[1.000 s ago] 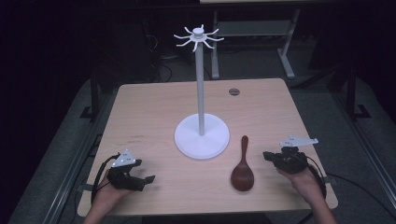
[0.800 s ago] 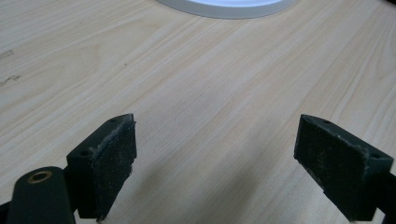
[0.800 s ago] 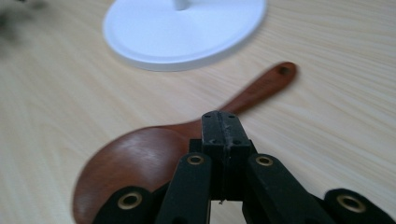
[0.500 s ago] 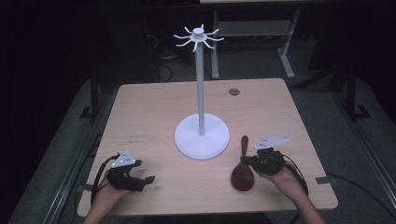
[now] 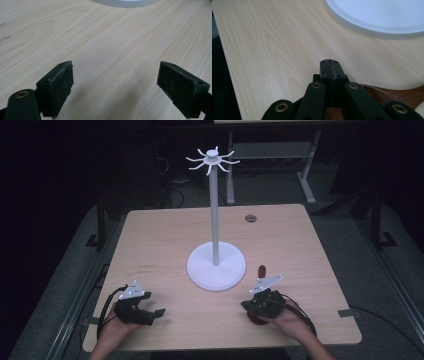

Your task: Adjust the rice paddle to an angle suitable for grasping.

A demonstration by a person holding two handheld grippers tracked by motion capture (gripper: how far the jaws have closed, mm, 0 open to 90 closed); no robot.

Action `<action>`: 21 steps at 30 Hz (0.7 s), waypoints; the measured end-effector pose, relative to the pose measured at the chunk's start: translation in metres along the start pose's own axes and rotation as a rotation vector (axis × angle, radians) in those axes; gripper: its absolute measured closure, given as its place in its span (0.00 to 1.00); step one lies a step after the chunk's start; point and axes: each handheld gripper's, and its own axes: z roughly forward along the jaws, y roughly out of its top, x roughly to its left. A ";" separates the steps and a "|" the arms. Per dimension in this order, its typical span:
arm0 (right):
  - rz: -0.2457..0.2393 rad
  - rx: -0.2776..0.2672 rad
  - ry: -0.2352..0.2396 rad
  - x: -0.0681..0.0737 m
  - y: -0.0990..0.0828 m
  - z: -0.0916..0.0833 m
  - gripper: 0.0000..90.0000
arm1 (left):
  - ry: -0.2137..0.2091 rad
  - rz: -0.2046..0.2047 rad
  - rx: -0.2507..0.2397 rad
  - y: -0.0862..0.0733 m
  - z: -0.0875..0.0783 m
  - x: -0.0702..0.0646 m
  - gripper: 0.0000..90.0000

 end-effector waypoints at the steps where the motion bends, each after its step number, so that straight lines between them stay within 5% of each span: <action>1: 0.000 0.000 0.000 0.000 0.000 0.000 1.00 | 0.000 0.000 0.000 0.000 0.000 0.000 0.14; 7: -0.023 0.031 0.000 0.004 -0.001 0.005 1.00 | 0.009 0.012 0.000 0.000 -0.002 0.001 0.14; 21: 0.015 0.072 -0.033 -0.001 -0.018 -0.006 1.00 | 0.010 0.007 0.008 -0.001 -0.004 0.000 0.14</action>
